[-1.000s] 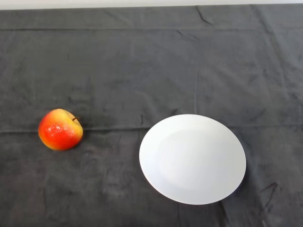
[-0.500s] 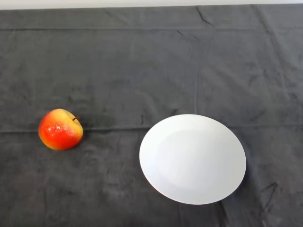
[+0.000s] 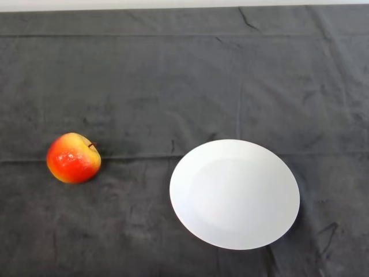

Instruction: Move the apple to the plate

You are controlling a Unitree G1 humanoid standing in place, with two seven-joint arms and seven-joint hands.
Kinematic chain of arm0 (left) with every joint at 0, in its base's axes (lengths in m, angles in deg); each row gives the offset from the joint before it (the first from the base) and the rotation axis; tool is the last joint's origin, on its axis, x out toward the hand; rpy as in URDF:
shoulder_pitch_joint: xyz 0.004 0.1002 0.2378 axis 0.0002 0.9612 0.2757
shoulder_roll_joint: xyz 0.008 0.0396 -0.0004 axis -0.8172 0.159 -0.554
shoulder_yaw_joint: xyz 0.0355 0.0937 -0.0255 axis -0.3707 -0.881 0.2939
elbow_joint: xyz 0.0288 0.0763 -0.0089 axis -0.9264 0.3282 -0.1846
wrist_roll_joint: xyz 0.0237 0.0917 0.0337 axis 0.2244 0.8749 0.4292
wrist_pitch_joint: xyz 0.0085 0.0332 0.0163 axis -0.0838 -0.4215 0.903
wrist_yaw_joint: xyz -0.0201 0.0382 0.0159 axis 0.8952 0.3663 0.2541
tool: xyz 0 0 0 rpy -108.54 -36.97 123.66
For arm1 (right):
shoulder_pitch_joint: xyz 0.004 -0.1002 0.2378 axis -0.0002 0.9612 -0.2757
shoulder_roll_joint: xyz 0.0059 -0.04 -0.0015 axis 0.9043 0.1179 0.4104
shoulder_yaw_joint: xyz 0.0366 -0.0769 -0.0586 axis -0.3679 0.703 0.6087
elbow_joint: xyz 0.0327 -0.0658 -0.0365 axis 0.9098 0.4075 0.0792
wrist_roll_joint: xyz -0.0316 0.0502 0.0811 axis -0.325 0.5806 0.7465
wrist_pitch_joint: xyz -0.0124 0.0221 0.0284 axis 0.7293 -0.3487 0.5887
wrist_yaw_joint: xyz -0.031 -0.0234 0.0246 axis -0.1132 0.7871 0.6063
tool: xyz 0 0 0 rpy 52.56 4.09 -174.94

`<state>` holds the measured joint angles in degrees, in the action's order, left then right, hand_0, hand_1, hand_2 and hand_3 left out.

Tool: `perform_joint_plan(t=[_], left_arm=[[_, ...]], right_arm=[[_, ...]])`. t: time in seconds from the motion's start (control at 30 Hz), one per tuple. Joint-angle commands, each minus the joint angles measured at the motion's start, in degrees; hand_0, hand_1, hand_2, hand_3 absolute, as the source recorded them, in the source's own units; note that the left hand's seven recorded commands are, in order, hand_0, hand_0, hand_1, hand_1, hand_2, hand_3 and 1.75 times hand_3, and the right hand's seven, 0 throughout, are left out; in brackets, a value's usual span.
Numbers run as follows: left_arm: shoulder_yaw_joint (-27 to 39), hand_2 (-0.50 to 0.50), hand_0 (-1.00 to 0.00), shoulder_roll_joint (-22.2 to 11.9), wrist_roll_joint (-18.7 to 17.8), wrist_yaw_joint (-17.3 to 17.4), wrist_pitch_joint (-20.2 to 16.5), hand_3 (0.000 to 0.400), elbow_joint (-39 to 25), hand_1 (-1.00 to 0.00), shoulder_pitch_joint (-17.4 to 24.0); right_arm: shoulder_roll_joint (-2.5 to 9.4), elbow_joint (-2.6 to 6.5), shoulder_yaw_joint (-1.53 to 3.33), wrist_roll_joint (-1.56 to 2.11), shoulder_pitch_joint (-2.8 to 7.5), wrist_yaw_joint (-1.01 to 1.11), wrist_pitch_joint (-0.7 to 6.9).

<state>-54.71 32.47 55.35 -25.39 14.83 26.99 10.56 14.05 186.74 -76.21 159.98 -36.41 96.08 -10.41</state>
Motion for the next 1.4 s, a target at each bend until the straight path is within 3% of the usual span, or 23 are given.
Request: perform_joint_plan(t=[0.03,0.7,1.4], left_arm=[[-1.8,0.00,0.00,0.5,1.6,-0.8,1.7,0.000,0.6,0.00,-3.1],[-9.3,0.00,0.00,6.0,12.9,-2.8,1.9,0.000,0.0,0.00,-4.3],[-15.9,0.00,0.00,11.4,21.4,-2.1,-0.5,0.000,-0.6,0.00,-5.5]], right_arm=[[-1.23,-0.54,-0.42,0.05,-0.38,-0.38,-0.35],[-1.23,-0.56,-0.42,0.05,-0.38,-0.40,-0.38],[-1.23,-0.58,-0.42,0.05,-0.38,-0.43,-0.42]])
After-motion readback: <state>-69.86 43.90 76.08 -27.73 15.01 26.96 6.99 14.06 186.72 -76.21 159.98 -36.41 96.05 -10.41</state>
